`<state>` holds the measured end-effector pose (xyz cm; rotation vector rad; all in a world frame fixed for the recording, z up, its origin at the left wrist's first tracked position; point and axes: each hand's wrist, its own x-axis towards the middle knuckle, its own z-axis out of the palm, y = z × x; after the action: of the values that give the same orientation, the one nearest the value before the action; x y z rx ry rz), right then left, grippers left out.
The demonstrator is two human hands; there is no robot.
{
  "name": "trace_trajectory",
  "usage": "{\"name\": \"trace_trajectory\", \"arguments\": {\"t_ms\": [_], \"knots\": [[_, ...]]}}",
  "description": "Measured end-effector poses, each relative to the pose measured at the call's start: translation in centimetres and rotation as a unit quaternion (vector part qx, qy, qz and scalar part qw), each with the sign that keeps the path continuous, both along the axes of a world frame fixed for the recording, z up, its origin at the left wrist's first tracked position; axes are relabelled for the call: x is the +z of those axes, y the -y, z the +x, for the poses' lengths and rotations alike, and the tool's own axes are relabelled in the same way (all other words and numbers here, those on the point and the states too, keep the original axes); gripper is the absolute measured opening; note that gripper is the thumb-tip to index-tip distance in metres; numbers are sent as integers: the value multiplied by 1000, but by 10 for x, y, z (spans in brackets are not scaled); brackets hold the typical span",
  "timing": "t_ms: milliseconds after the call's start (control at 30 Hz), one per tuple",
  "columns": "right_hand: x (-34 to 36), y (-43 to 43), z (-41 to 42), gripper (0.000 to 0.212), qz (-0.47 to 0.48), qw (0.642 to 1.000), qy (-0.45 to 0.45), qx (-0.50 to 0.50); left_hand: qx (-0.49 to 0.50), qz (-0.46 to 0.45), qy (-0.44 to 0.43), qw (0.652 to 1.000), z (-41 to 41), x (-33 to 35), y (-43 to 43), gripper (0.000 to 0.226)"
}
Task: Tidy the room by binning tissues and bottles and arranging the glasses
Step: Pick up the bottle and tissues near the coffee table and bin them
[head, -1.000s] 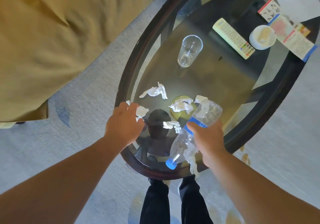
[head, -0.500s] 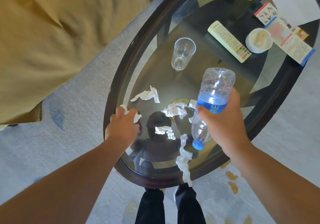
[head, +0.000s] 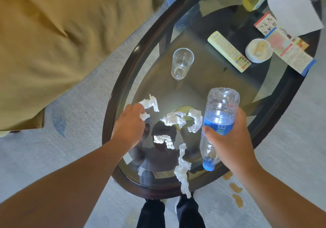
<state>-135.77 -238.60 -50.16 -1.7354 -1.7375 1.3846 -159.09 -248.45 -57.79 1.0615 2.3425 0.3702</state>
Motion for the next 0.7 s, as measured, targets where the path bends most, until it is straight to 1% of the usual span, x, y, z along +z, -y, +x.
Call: {"name": "trace_trajectory", "arguments": {"t_ms": [100,233,300,400,567,700], "knots": [[2,-1,7,69,6,1000,-6,-5,2,29,-19,999,2,10,-21,28],[0,-5,15,72,11,1000,-7,-4,-21,33,-54,998,7,11,-42,32],[-2,-7,18,70,9,1000,-8,-2,-35,19,-65,997,8,3,-49,34],[-6,-8,22,69,1,1000,-11,-2,-41,-15,-59,997,13,-10,-52,35],[-11,-6,28,68,-11,1000,-13,-1,-10,-51,-74,996,18,-23,-42,35],[-13,-5,31,69,-18,1000,-15,-5,0,-64,-63,996,19,-26,-39,32]]}}
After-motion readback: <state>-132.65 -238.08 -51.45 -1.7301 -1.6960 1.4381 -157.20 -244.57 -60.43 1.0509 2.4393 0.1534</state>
